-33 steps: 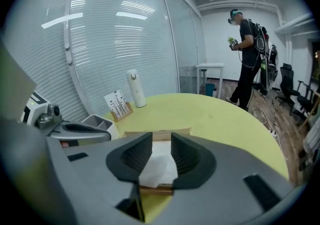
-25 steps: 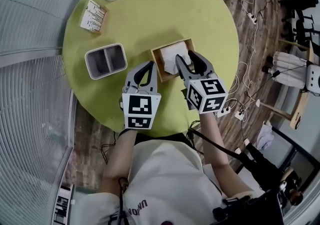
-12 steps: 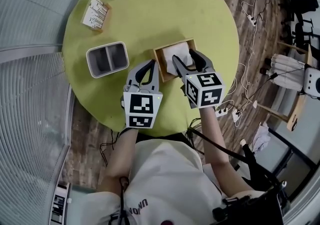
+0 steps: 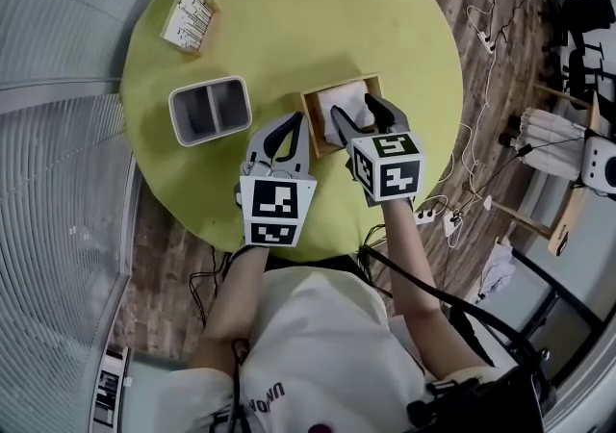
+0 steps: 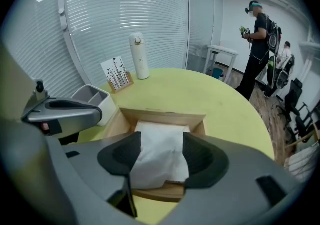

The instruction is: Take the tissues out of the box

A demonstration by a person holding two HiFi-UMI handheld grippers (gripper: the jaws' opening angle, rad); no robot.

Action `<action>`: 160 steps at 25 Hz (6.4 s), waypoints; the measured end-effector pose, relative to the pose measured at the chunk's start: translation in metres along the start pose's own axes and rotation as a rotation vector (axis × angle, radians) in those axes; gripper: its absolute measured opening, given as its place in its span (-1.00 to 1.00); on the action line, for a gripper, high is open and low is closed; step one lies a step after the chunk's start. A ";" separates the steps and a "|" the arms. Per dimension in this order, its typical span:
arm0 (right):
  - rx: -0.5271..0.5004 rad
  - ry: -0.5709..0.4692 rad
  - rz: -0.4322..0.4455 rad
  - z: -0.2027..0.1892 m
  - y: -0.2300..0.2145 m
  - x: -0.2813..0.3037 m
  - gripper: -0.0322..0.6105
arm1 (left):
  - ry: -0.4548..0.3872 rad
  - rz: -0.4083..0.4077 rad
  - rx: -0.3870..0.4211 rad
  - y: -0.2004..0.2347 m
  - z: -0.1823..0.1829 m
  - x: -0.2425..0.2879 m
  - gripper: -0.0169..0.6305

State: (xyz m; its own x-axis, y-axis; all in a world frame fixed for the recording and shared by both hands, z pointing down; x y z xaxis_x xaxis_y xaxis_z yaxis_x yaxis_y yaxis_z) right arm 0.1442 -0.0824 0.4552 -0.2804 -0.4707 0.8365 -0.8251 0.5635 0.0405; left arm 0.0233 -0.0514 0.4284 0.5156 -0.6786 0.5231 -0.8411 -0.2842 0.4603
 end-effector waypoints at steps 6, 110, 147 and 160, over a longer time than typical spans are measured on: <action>-0.049 0.067 -0.020 -0.002 0.002 0.004 -0.08 | -0.001 -0.007 -0.010 0.000 0.001 0.000 -0.92; -0.163 0.036 -0.080 0.020 0.000 -0.034 -0.76 | -0.033 -0.011 -0.061 -0.006 0.009 -0.012 -0.92; -0.151 -0.061 -0.126 0.025 -0.005 -0.061 -0.77 | -0.053 0.007 -0.003 -0.020 0.017 -0.027 -0.92; -0.141 -0.110 -0.164 0.029 -0.010 -0.076 -0.77 | -0.058 0.011 0.005 -0.024 0.019 -0.032 -0.92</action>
State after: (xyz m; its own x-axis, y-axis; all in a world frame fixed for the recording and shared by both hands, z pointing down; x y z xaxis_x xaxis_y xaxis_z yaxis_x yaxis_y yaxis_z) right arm 0.1596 -0.0718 0.3750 -0.2064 -0.6303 0.7484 -0.7894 0.5592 0.2532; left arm 0.0239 -0.0357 0.3870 0.4962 -0.7200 0.4852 -0.8475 -0.2801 0.4509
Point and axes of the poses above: the fingertips, and each gripper's own axes: x forward along the fingers, y to its left, z out of its top, the point moved 4 cm from there along -x, backward along the fingers, and after that the axes turned 11 degrees about -x, right-handed, at the moved point
